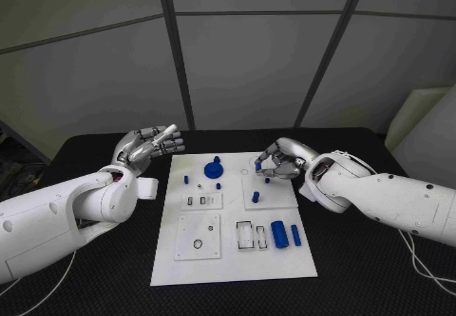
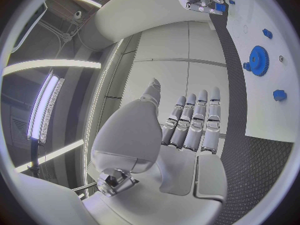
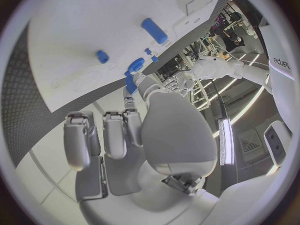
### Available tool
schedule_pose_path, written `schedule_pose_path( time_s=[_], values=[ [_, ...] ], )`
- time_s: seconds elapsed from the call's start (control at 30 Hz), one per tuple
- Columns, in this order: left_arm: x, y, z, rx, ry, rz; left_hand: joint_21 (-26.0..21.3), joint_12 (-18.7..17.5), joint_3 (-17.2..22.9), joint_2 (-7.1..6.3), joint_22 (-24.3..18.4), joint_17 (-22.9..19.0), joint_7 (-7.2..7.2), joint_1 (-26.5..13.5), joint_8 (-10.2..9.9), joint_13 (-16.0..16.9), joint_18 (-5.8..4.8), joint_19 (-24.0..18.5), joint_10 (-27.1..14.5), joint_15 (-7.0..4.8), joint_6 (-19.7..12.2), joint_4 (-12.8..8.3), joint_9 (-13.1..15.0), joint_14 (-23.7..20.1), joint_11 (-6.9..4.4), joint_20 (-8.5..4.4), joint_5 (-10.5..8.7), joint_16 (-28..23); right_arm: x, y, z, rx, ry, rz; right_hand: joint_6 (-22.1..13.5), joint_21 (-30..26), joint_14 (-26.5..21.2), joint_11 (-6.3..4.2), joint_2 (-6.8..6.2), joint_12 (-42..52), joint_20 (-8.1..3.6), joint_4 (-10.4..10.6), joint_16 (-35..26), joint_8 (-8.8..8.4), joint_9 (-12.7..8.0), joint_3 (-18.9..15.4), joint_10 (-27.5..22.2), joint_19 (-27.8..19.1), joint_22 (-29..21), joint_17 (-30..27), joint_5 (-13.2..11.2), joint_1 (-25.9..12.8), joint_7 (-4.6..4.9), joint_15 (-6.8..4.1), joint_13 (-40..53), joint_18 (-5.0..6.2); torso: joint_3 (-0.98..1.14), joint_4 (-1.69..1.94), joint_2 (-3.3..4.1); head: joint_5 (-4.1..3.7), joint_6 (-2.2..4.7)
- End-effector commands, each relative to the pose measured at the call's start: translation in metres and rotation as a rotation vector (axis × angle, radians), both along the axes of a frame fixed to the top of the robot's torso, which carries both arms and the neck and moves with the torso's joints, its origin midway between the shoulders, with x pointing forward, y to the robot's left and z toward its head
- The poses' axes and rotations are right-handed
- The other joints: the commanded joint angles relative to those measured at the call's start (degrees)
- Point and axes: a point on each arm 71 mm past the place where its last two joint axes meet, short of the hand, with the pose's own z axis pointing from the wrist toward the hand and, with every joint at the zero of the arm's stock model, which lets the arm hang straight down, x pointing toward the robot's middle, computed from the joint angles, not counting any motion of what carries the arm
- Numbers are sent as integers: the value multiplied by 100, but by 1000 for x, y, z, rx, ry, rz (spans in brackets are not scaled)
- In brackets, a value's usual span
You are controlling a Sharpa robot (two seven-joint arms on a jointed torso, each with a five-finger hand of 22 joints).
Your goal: Assemble the parts on the task board
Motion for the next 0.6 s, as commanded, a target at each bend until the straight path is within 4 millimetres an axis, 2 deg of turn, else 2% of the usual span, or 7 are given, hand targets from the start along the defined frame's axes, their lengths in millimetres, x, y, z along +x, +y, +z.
schedule_pose_path(
  time_s=[0.03,0.2,0.3,0.4,0.6],
  values=[
    [1,-2,1,-1,-5,-13,27,-39,5,57,-6,-4,237,-10,-31,-4,-53,21,40,26,46,-41,-7,15,15,-1,20,-39,-4,25,5,-12,-34,17,182,18,366,-31,68,13,-53,-30,19,30,182,6,101,605,1510,402,32,21,-157,-41,700,-42,-22,10,-32,47,-22],
    [1,-5,0,-4,-2,-21,27,-40,4,57,-6,-4,236,-11,-32,-4,-53,21,40,26,46,-42,-8,15,14,-1,19,-40,-7,64,4,-25,-29,95,168,18,361,-28,51,-1,-58,-45,8,13,187,-4,93,605,1510,381,43,6,-152,-44,691,-42,-49,31,-47,87,-37],
    [1,-8,0,-6,-1,-29,27,-40,4,57,-6,-4,236,-11,-32,-4,-53,21,40,26,46,-42,-8,15,14,-1,19,-40,-8,88,3,-52,-25,134,162,18,358,-25,52,-12,-60,-46,1,5,189,-7,87,605,1510,369,44,-6,-148,-44,683,-42,-77,68,-53,92,-70],
    [1,-9,0,-6,0,-30,27,-40,4,57,-6,-4,236,-11,-32,-4,-53,21,40,26,46,-42,-8,15,14,-1,19,-40,-9,104,1,-74,-18,151,160,18,356,-24,54,-20,-60,-46,-4,2,190,-7,83,605,1510,358,43,-12,-147,-44,678,-42,-89,76,-52,118,-87],
    [2,-10,0,-7,0,-31,27,-40,4,57,-6,-4,236,-11,-32,-4,-53,21,40,26,46,-42,-8,15,14,-1,19,-40,-10,122,-3,-112,-11,149,161,18,354,-24,59,-24,-61,-46,-7,-1,193,-6,80,605,1510,353,46,-16,-147,-43,675,-42,-82,69,-49,175,-132]
  ],
)
